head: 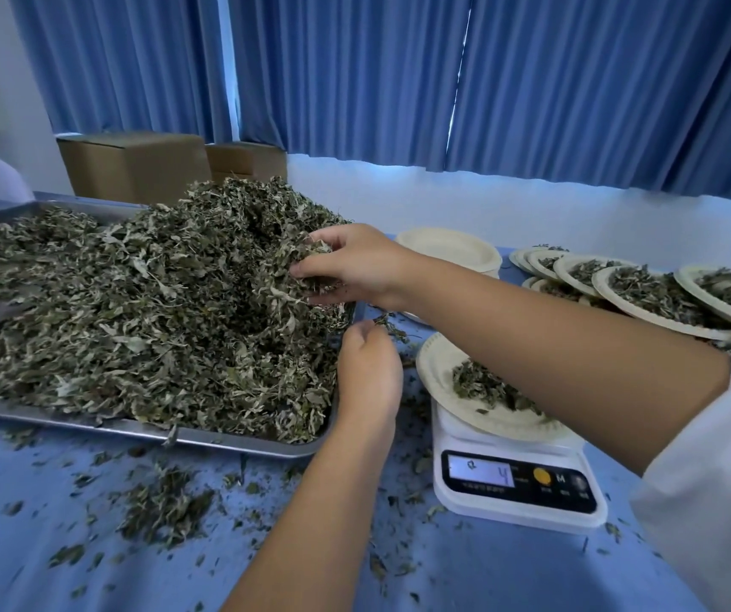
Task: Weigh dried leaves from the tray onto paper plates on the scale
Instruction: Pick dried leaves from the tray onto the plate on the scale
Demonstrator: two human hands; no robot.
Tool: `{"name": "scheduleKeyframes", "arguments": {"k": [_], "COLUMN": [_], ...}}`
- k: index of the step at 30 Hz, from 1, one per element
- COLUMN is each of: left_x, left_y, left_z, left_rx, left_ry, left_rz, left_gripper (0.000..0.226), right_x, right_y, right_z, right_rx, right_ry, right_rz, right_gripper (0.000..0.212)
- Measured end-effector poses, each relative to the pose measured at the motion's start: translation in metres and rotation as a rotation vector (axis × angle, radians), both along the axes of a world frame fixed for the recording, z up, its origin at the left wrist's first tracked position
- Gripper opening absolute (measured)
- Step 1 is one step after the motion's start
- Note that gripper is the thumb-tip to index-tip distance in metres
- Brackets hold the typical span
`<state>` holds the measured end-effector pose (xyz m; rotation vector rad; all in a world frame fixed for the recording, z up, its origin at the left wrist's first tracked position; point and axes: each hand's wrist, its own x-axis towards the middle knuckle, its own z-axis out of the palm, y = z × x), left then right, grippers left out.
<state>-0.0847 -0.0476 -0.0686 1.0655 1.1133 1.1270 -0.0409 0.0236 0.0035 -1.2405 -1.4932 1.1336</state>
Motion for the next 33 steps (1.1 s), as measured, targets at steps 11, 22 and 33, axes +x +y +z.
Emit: {"name": "scheduleKeyframes", "arguments": {"k": [11, 22, 33], "left_x": [0.002, 0.003, 0.005], "left_y": [0.008, 0.009, 0.011], "left_z": [-0.006, -0.016, -0.021], "left_rx": [-0.012, 0.085, 0.136], "left_ry": [-0.049, -0.029, 0.009], "left_rz": [0.01, 0.018, 0.014], "left_gripper": [0.023, 0.012, 0.015], "right_x": [0.096, 0.143, 0.136], "right_y": [-0.088, -0.137, -0.14], "right_z": [0.032, -0.003, -0.008], "right_rx": [0.022, -0.131, -0.082], "right_ry": [0.266, -0.294, -0.877], "right_rz": [-0.149, -0.341, -0.307], "right_gripper": [0.01, 0.021, 0.04]}}
